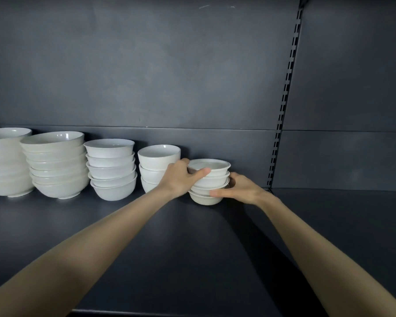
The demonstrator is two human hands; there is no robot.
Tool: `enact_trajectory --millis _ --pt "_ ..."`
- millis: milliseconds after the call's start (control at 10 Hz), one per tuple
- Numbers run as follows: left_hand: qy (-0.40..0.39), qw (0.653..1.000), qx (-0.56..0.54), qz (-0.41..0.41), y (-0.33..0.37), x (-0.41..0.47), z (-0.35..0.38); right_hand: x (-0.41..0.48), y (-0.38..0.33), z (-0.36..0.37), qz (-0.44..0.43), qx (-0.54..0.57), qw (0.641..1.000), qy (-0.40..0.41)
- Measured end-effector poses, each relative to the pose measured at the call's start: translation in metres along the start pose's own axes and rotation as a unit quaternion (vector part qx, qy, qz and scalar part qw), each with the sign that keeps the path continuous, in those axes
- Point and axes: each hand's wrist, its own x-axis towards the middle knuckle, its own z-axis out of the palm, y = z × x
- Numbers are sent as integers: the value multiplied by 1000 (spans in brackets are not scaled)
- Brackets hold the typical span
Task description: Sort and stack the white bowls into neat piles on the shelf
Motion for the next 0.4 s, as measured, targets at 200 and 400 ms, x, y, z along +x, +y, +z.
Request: enact_trajectory --millis 200,400 --pt "-22 989 146 12 26 -7 -29 -19 -24 -24 14 -169 985 -2" --pt "-103 970 220 24 57 -22 -85 -43 -75 -43 37 -250 967 21"
